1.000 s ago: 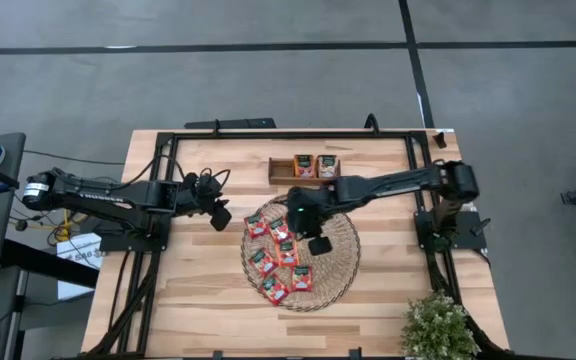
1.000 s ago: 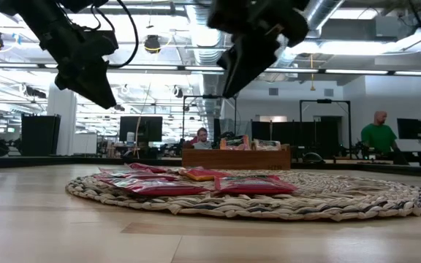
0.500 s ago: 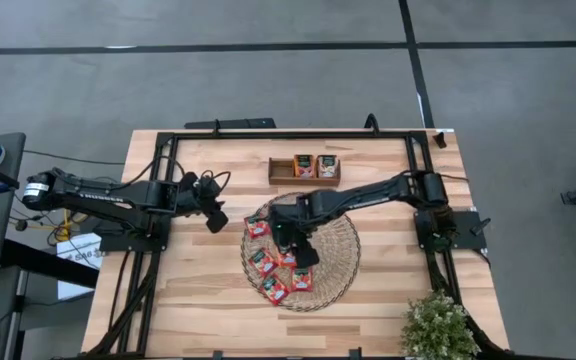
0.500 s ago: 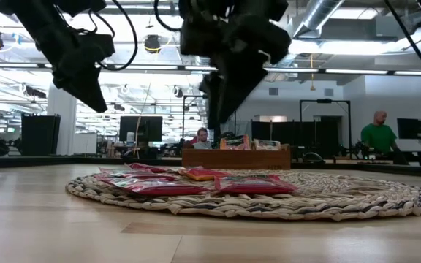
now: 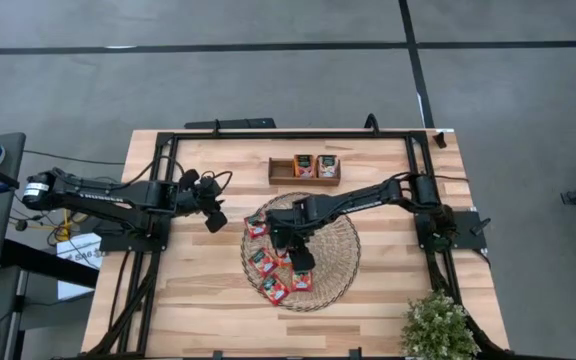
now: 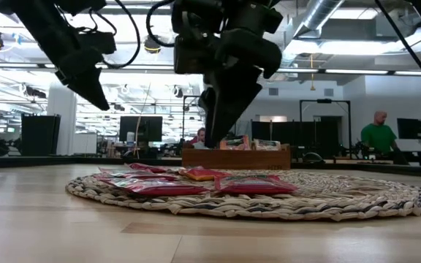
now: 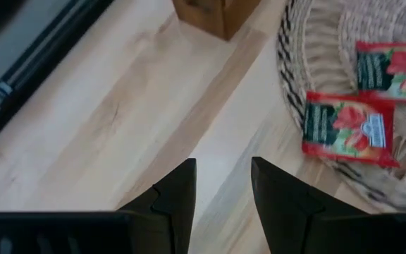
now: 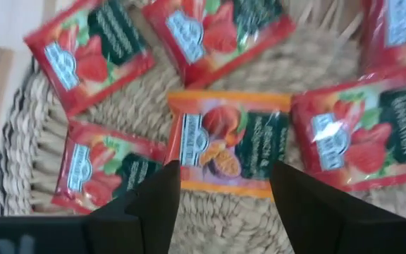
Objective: Pick & Place Tea
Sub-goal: Put the orange tea bag into the middle slot of the wooden organizer
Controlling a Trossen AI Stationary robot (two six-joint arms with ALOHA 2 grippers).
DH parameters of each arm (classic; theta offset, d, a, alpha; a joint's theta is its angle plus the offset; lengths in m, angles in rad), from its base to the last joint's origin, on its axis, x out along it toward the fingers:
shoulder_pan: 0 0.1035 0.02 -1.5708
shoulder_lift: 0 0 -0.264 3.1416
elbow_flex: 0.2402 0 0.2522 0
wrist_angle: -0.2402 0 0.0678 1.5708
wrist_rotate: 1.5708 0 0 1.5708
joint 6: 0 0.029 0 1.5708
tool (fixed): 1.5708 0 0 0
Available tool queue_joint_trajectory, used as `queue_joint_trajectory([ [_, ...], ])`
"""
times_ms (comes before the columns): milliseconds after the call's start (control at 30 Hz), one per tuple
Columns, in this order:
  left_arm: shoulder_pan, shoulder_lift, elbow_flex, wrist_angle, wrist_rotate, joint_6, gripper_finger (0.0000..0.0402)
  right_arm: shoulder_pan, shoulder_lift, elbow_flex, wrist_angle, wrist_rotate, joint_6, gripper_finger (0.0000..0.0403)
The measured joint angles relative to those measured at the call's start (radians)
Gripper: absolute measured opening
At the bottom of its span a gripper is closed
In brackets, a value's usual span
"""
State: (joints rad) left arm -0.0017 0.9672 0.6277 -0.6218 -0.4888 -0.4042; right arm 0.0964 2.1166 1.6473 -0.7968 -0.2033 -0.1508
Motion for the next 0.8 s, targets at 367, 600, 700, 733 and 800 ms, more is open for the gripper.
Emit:
queue_joint_trajectory([
  [367, 0.0, 0.0, -0.008, 0.093, -0.024, 0.034, 0.0131, -0.011, 0.038, 0.001, 0.012, -0.001, 0.025, 0.0189],
  [600, 0.0, 0.0, -0.116, 0.252, -0.013, 0.0, 0.0131, -0.012, 0.059, -0.002, 0.018, 0.019, 0.054, 0.0181],
  [700, 0.0, 0.0, -0.146, 0.275, -0.012, -0.024, 0.0131, -0.014, 0.059, -0.001, 0.024, 0.022, 0.072, 0.0175],
  [733, 0.0, 0.0, -0.154, 0.287, -0.012, -0.031, 0.0131, -0.014, 0.059, -0.001, 0.027, 0.022, 0.072, 0.0173],
  [800, 0.0, 0.0, -0.171, 0.303, -0.011, -0.036, 0.0131, -0.014, 0.059, -0.001, 0.031, 0.028, 0.073, 0.017],
])
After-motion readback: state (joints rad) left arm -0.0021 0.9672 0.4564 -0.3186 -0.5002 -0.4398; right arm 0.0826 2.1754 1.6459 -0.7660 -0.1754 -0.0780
